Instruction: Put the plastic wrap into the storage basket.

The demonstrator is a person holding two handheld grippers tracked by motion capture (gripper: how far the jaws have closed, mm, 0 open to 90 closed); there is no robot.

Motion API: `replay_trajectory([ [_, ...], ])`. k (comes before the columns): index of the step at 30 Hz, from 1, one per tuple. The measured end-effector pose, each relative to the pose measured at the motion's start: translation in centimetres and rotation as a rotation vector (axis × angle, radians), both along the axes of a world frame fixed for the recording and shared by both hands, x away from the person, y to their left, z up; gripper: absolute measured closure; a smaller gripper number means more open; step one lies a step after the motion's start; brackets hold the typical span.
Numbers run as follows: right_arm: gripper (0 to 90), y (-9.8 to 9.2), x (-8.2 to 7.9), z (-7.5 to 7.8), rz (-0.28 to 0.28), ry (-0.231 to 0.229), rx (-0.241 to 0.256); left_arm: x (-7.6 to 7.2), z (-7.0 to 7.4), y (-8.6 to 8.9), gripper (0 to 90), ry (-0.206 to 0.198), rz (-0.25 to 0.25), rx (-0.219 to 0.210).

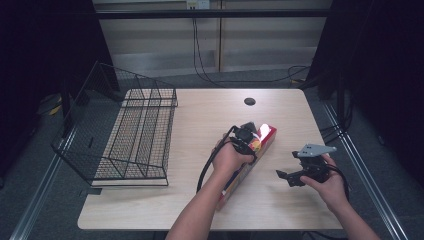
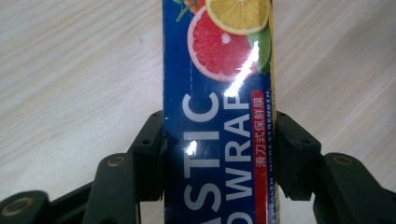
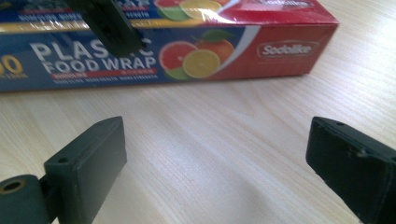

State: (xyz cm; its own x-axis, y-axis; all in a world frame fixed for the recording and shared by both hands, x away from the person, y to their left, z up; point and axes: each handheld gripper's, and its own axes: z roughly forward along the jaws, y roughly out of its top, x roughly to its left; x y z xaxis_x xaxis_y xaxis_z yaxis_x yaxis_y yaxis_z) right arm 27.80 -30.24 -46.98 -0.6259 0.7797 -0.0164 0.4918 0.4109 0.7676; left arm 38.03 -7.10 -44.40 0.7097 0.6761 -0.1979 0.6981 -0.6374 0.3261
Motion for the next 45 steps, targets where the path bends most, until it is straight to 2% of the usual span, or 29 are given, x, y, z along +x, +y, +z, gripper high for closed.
replay_trajectory([
  [3,4.8,0.1,0.0,0.0,-0.003,0.002,0.0,0.1,0.4,0.5,45.2,0.018,0.013,0.001],
  [4,4.8,0.1,0.0,-0.1,-0.003,0.007,-0.005,0.2,0.9,1.0,45.2,0.024,0.028,-0.023],
  [6,4.8,0.1,0.0,-0.1,-0.002,0.006,-0.006,0.3,1.2,1.3,45.2,0.031,0.032,-0.029],
  [12,4.8,0.2,0.0,-0.1,0.004,-0.001,-0.003,0.6,3.3,2.8,45.1,0.029,0.053,-0.018],
  [13,4.8,0.2,0.0,-0.1,0.004,-0.001,-0.003,0.6,3.3,2.8,45.1,0.029,0.053,-0.018],
  [18,4.0,0.0,0.0,0.0,0.012,-0.007,0.015,0.8,5.2,4.1,45.1,0.037,0.08,-0.028],
  [22,3.0,0.2,-0.1,0.0,0.013,-0.008,0.019,1.0,5.9,4.7,45.1,0.038,0.07,-0.011],
  [23,2.6,0.2,-0.1,0.0,0.008,-0.011,0.019,0.9,6.1,4.9,45.1,0.039,0.091,-0.021],
  [24,2.6,0.2,0.0,0.0,0.008,-0.014,0.019,1.0,6.3,5.1,45.1,0.039,0.082,-0.014],
  [27,2.6,0.1,0.0,0.0,0.015,-0.009,0.031,1.1,6.9,5.7,45.1,0.029,0.113,-0.027],
  [35,2.6,0.2,0.0,0.0,0.017,-0.017,0.017,1.4,8.4,6.8,45.1,0.02,0.139,-0.014],
  [38,2.6,0.2,0.0,0.0,0.016,-0.019,0.014,1.5,9.2,7.3,45.1,0.011,0.174,-0.038],
  [41,2.6,0.2,-0.1,0.0,0.015,-0.019,0.014,1.6,9.7,7.7,45.1,0.012,0.2,-0.039],
  [45,2.6,0.2,-0.1,0.0,0.019,-0.019,0.018,1.8,10.2,8.2,45.1,0.013,0.206,-0.031],
])
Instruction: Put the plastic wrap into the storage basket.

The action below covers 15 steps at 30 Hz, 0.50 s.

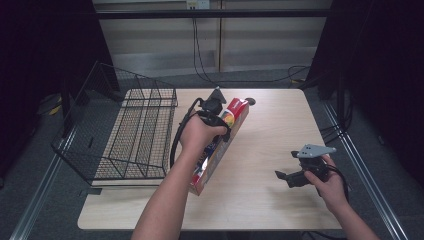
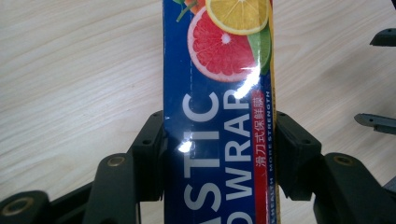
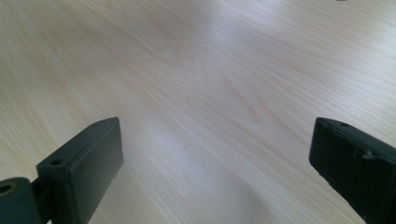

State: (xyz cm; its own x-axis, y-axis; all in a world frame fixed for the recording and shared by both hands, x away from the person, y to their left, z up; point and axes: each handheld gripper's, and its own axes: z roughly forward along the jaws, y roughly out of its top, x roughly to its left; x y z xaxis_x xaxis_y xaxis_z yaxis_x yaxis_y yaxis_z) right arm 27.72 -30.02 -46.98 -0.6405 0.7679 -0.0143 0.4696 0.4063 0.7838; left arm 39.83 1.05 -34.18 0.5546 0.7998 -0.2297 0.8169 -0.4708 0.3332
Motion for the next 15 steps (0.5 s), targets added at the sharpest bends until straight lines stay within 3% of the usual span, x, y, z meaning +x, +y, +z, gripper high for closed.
replay_trajectory([
  [8,2.6,-0.1,0.0,0.0,-0.003,0.001,0.002,0.3,1.3,0.9,45.1,0.005,0.053,-0.006],
  [15,2.6,-0.1,0.0,0.0,-0.004,-0.001,0.001,0.5,2.2,1.8,45.1,0.003,0.061,0.009],
])
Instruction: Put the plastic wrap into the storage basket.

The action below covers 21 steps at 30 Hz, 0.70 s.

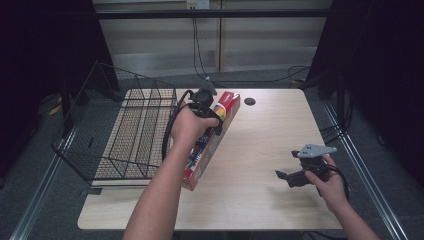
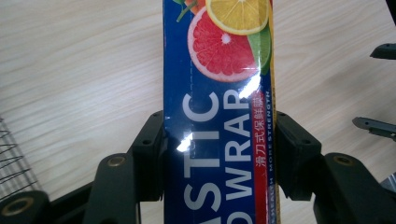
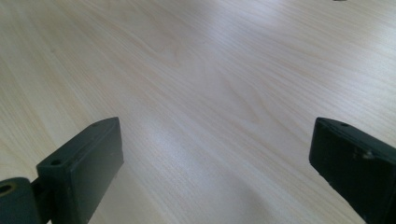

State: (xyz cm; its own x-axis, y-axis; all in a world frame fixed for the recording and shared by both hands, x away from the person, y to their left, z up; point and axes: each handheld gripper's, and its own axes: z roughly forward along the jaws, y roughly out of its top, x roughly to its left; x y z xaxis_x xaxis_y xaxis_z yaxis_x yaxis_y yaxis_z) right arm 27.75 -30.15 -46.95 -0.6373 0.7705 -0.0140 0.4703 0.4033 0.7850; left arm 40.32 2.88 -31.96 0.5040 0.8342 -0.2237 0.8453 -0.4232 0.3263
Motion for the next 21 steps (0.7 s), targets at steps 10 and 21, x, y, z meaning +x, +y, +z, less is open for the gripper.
replay_trajectory([
  [10,2.6,0.1,0.0,0.0,0.009,0.004,-0.003,0.5,1.7,1.9,45.1,-0.009,0.045,0.003],
  [21,2.6,0.1,-0.1,0.0,0.007,-0.004,-0.01,0.9,3.0,3.8,45.0,-0.006,0.097,0.014],
])
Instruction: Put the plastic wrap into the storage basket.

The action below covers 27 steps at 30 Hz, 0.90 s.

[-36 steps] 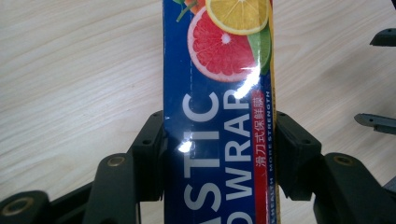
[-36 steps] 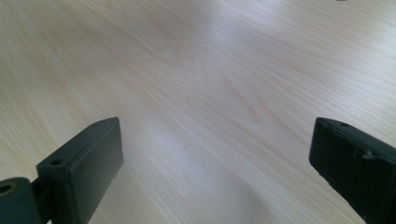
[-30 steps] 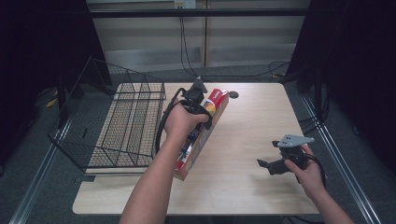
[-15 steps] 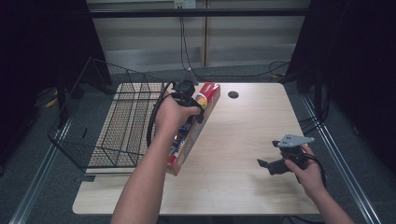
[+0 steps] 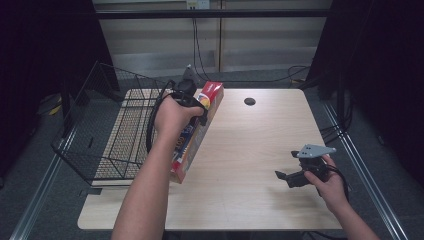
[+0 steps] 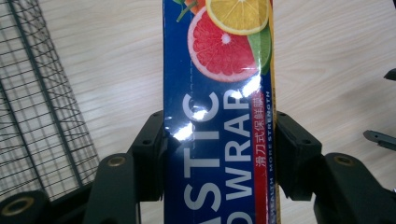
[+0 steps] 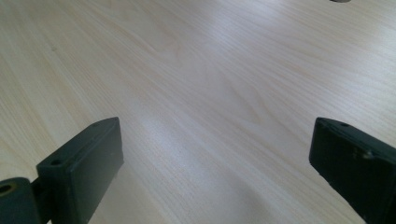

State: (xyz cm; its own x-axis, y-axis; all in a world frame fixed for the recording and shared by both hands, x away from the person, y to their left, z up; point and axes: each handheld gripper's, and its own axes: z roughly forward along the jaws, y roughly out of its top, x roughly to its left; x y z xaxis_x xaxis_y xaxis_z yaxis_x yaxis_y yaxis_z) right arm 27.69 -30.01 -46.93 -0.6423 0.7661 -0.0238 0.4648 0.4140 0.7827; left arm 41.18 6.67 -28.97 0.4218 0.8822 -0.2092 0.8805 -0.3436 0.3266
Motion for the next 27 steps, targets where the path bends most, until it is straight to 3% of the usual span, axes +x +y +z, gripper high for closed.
replay_trajectory([
  [27,2.6,0.1,0.0,-0.1,0.015,0.007,-0.013,0.4,2.9,3.9,44.9,-0.019,0.103,0.002],
])
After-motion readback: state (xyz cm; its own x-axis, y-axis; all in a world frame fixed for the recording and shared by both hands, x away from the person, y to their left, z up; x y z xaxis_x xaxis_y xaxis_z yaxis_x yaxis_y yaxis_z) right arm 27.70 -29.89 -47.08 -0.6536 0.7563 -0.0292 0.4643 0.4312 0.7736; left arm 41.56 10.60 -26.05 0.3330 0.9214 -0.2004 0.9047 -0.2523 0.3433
